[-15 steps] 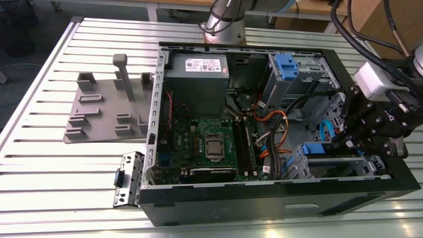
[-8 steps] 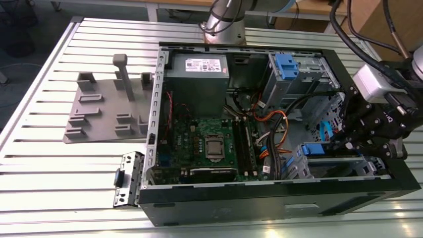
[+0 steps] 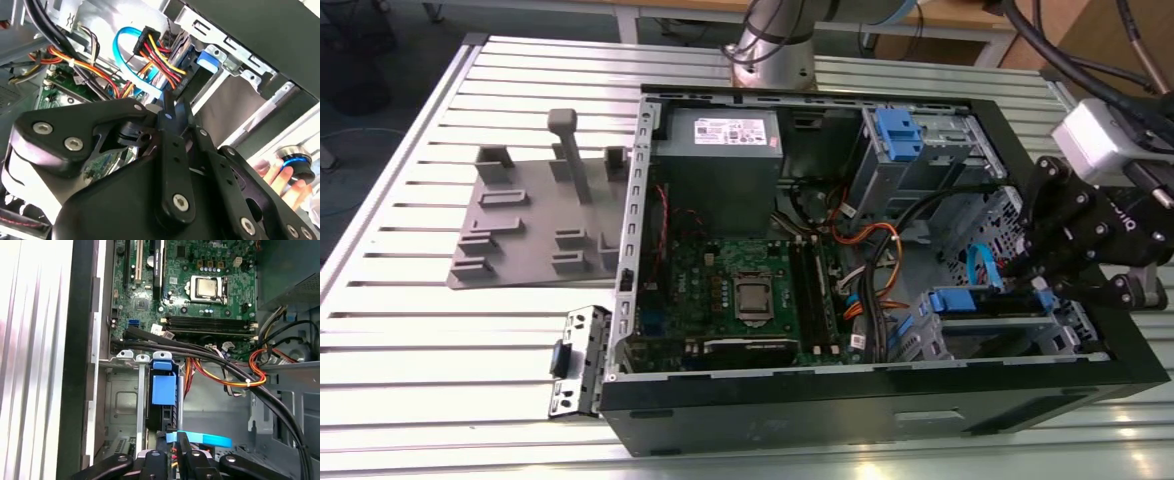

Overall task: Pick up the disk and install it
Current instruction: 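Insert the second disk wire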

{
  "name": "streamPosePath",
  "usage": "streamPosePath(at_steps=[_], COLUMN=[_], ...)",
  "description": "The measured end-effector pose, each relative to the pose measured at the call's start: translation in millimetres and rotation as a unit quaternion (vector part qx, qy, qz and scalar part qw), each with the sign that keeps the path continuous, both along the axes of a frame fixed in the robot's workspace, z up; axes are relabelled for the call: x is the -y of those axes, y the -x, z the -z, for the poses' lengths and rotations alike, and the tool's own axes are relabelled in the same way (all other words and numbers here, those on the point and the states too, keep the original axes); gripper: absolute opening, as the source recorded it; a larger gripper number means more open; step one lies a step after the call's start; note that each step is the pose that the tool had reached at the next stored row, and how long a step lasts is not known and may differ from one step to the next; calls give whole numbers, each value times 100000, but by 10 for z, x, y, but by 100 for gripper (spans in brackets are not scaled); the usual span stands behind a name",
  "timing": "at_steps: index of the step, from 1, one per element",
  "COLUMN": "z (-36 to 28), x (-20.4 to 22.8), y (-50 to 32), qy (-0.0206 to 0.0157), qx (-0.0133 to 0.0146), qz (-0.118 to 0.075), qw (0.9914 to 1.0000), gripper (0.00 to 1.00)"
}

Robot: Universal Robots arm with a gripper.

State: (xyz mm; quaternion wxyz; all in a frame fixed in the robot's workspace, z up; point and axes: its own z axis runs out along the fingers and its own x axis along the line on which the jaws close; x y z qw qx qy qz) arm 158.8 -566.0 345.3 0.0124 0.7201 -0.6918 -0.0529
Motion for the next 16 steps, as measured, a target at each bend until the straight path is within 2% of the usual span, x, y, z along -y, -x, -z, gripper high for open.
streamPosePath(at_steps=[1,3,5,10,16], z=[1,6,27,99,163], x=[1,0,-1,0,6], y=[0,0,-6,-21,-23], qy=[-221,-1115,-1530,-1760,-1702], qx=[1,-49,-137,-334,-363], qz=[-2,-4,2,7,0], qw=[100000,99994,99988,99984,99985], gripper=[23,21,10,10,10])
